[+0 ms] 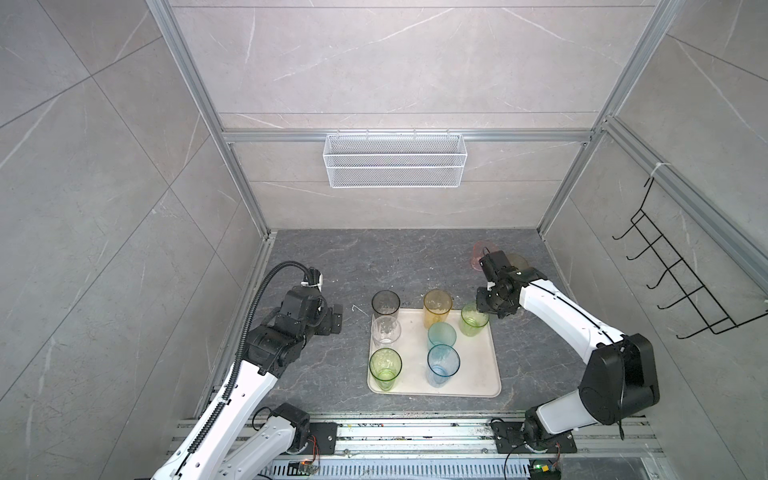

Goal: Place the glasses into the tray
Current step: 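Open the right gripper and raise it off the green cup, then move the right gripper over the pink cup beyond the tray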

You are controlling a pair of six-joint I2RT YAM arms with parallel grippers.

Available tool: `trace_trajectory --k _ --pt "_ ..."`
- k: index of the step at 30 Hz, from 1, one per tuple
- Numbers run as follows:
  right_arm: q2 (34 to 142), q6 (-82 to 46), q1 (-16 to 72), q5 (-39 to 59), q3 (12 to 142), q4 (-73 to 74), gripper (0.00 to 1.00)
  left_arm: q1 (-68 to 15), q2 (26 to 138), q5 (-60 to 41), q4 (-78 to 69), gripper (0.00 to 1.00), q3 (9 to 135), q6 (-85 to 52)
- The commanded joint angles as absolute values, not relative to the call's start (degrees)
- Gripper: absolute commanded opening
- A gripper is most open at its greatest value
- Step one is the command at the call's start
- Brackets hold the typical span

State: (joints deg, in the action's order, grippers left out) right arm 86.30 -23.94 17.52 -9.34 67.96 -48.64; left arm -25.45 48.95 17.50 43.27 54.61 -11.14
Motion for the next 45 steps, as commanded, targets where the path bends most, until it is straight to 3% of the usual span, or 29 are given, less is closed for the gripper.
trace_trajectory --k 1,9,17,45 --pt "84.5 -23.8 17.7 -10.9 70.0 -48.2 0.4 -25.3 48.1 17.8 42.6 1.0 54.8 -11.2" --pt "84.0 -23.8 17.4 -13.1 70.7 -43.5 0.44 -25.3 48.1 17.8 42.5 1.0 54.8 -11.2" --pt "81.4 -24.8 15.6 -17.2 65.3 -29.5 0.5 -25.3 48.2 17.8 42.5 1.0 54.8 -11.3" --pt "103.2 -28.5 5.1 -8.5 77.8 -15.7 0.63 -25.3 49.0 18.9 42.7 1.0 55.0 -11.1"
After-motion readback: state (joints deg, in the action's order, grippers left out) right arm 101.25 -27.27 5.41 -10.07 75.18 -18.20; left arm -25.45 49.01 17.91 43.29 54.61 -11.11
